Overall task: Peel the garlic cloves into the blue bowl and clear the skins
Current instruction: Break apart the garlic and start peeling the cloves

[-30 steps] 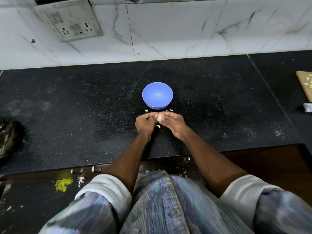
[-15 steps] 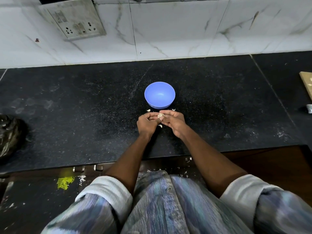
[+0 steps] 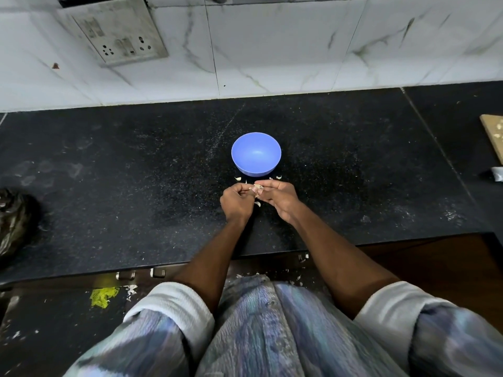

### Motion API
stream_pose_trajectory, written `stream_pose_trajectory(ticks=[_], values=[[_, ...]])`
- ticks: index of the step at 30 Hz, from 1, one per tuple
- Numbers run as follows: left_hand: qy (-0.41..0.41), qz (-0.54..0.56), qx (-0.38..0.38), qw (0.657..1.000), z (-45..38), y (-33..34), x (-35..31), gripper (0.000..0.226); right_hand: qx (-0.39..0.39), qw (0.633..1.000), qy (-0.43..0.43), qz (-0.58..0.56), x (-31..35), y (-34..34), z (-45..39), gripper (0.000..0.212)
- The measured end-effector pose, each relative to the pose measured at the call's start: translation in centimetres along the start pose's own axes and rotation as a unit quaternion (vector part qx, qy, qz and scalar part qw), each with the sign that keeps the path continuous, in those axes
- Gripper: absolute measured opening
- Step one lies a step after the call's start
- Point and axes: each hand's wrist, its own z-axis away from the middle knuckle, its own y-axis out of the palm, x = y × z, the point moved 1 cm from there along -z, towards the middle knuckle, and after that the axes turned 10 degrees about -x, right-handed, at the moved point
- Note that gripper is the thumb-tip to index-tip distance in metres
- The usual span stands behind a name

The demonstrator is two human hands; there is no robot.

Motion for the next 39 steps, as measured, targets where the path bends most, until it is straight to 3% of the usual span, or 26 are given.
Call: stream_pose_trajectory(ticks=[5, 11, 18, 24, 32, 36, 39], values=[[-0.028, 0.052, 0.039, 0.997, -0.2, 0.1, 0.1, 0.013, 0.003, 0.998, 0.019, -0.059, 0.0, -0.7, -0.2, 0.027], [-0.064, 0.073, 0.059, 0.994, -0.3, 0.3, 0.3, 0.020, -0.015, 1.000, 0.008, -0.020, -0.1, -1.1, -0.3, 0.020], [-0.046, -0.021, -0.024, 0.998, 0.2, 0.7, 0.3, 0.006, -0.017, 1.000, -0.002, 0.003, -0.3, -1.1, -0.4, 0.024], [-0.033, -0.049, 0.005, 0.998, -0.2, 0.7, -0.2, 0.032, -0.028, 1.000, 0.011, 0.007, 0.2, -0.6, -0.7, 0.021], [-0.036, 0.016, 0.048, 0.998, -0.4, 0.4, -0.6, 0.016, -0.057, 0.998, 0.012, 0.023, 0.5, -0.5, -0.9, 0.022], [0.035, -0.017, 0.081, 0.996, -0.5, 0.3, -0.7, 0.024, -0.075, 0.996, 0.001, 0.042, 0.7, -0.3, -0.9, 0.025], [0.026, -0.016, 0.075, 0.997, -0.4, 0.3, -0.7, 0.029, -0.076, 0.995, -0.017, 0.065, 0.8, 0.1, -0.9, 0.023]])
